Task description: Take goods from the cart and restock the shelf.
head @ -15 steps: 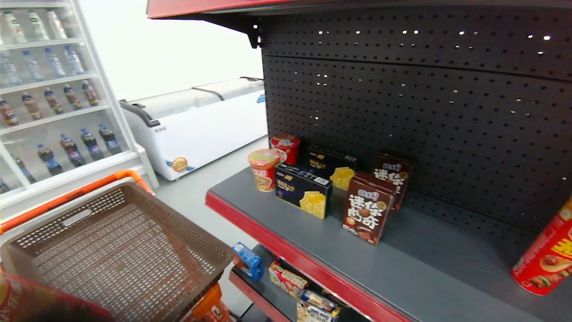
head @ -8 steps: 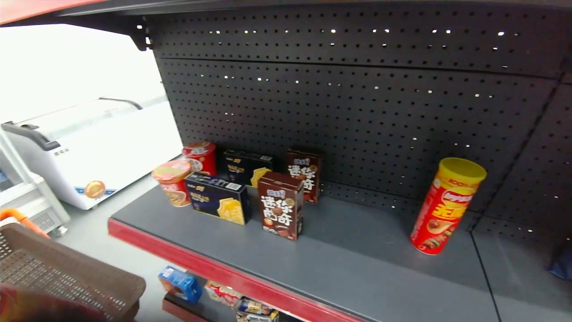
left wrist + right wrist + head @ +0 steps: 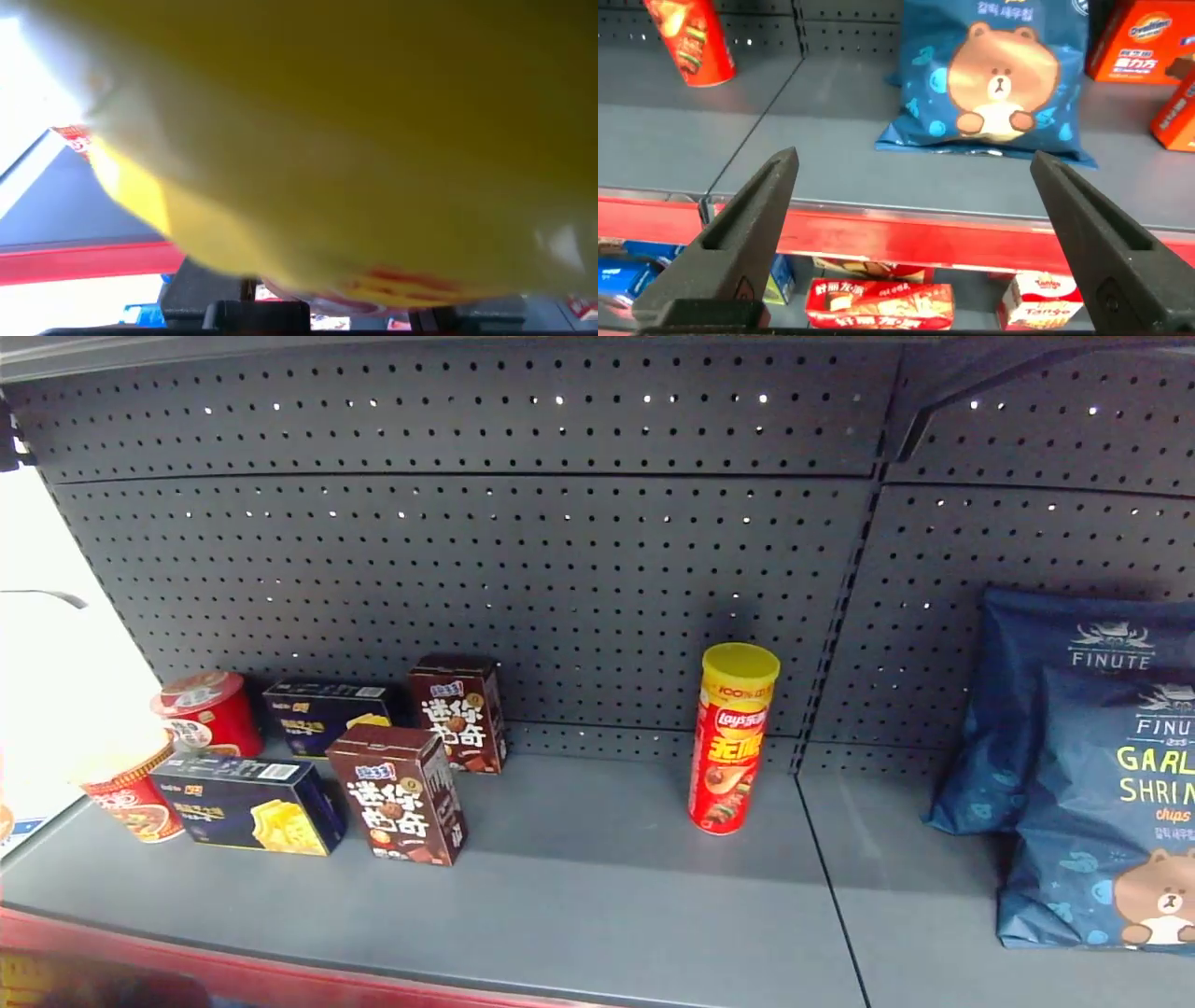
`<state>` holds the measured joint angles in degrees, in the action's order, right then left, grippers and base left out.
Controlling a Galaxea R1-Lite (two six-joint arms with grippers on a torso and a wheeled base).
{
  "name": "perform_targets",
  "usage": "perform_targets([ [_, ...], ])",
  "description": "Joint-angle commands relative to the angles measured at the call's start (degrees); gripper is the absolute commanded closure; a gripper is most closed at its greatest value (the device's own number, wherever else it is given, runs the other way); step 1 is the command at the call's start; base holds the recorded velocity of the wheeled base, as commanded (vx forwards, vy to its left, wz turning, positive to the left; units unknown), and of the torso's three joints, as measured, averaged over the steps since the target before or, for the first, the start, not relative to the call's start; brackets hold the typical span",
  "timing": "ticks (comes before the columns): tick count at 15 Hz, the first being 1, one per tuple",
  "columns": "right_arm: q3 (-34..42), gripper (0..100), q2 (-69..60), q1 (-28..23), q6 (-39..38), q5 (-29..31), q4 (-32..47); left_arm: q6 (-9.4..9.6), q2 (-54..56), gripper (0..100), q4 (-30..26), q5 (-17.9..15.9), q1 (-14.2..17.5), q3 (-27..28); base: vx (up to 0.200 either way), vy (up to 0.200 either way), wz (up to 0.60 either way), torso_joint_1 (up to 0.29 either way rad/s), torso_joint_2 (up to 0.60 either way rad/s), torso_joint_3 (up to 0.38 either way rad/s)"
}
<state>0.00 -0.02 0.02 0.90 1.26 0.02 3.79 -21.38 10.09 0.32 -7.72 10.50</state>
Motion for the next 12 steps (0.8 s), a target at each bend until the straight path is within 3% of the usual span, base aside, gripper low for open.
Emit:
perform_targets([
  [1, 0.0, 0, 0.0, 0.0, 0.0, 0.0, -0.1, -0.01, 0.6, 100, 0.1, 0.1, 0.0, 0.6, 0.000, 0.000, 0.00, 0.000, 0.00, 0.000],
  [4, 0.0, 0, 0.0, 0.1, 0.2, 0.0, -0.1, 0.08, 0.7, 100, 0.1, 1.6, 0.0, 1.7, 0.000, 0.000, 0.00, 0.000, 0.00, 0.000],
  [9, -0.2, 0, 1.3, 0.5, -0.6, -0.6, 0.2, 0.34, 0.7, 100, -0.2, 10.4, 0.0, 2.8, 0.000, 0.000, 0.00, 0.000, 0.00, 0.000],
  [10, -15.6, 0, 7.8, 0.7, 2.6, -3.4, 0.6, 0.34, 0.7, 100, -0.2, 11.4, 0.1, 2.6, 0.000, 0.000, 0.00, 0.000, 0.00, 0.000],
  [11, -22.7, 0, 14.6, 0.6, 2.3, -3.4, 2.4, 0.43, 0.6, 100, -0.2, 11.4, 0.0, 2.7, 0.000, 0.000, 0.00, 0.000, 0.00, 0.000],
  [12, -20.1, 0, 16.1, 1.4, 2.6, -5.9, 9.3, 1.39, 0.8, 100, -0.2, 11.4, 0.1, 1.7, 0.000, 0.000, 0.00, 0.000, 0.00, 0.000],
])
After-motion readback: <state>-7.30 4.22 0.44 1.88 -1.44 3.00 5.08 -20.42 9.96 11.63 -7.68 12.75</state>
